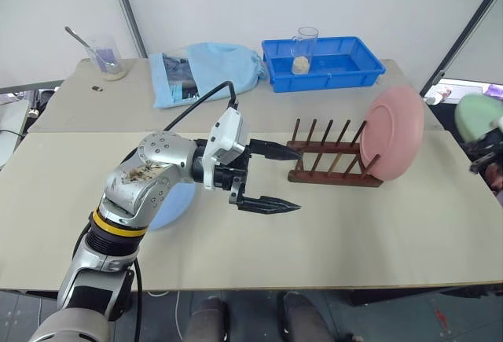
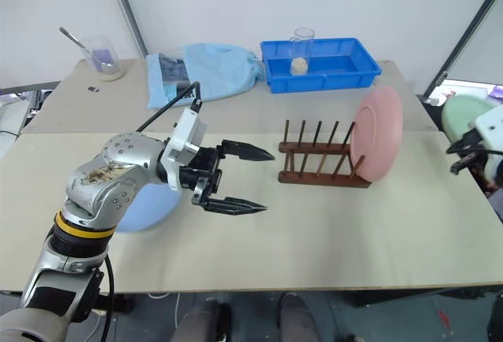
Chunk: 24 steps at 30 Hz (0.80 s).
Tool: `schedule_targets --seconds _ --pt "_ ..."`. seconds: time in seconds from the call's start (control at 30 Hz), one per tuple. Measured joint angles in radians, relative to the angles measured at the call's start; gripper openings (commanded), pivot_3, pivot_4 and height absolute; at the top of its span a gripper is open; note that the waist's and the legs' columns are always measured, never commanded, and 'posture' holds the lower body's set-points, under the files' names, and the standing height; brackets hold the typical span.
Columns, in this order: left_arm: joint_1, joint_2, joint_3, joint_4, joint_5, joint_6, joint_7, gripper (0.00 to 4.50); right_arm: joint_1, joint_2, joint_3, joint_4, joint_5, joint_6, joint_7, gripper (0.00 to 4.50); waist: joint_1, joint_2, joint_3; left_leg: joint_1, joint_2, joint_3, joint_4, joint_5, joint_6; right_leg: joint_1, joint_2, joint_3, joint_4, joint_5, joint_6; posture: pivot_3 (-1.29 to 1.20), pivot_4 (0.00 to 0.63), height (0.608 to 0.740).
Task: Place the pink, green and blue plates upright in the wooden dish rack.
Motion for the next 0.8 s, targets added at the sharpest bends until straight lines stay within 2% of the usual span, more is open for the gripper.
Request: schedule_targets --seconds 0.13,0.3,0.4,0.6,0.8 --pt "0.000 -0.003 0.000 0.007 0.012 -0.008 0.000 4.50 -0.041 -0.031 -0.021 -0.077 0.009 0.001 -0.020 0.05 -0.003 0.000 0.000 0.000 0.000 0.002 0.000 0.000 0.000 -0.001 0.000 0.002 0.000 0.000 0.000 0.00 0.150 0.725" --pt "0.000 -0.006 0.001 0.017 0.022 -0.029 0.002 4.50 -0.201 -0.029 -0.020 -0.196 0.065 0.023 -0.013 0.05 -0.009 0.000 0.000 0.000 0.000 0.004 -0.001 0.000 0.000 -0.002 0.001 0.005 0.000 0.000 0.001 0.00 0.150 0.725" --pt "0.001 -0.004 0.006 0.020 0.031 -0.032 0.006 4.50 -0.306 0.017 -0.018 -0.314 0.159 0.086 0.005 0.05 -0.011 0.000 0.000 0.000 0.001 0.004 -0.002 0.000 0.000 -0.002 0.001 0.005 0.000 0.000 0.001 0.00 0.150 0.725" --pt "0.023 0.009 0.025 0.018 0.052 -0.035 0.039 4.50 -0.381 0.171 -0.024 -0.567 0.441 0.370 -0.007 0.05 -0.003 0.000 0.000 -0.001 0.002 0.004 -0.002 0.000 0.000 -0.003 0.001 0.005 -0.001 0.001 0.001 0.00 0.150 0.725" --pt "0.063 0.067 0.056 0.018 0.076 -0.051 0.046 4.50 -0.355 0.320 -0.142 -0.754 0.800 0.698 -0.167 0.05 0.010 0.000 0.000 -0.004 0.002 0.004 -0.002 -0.001 0.001 -0.005 0.000 0.004 -0.001 0.001 -0.001 0.00 0.150 0.725"
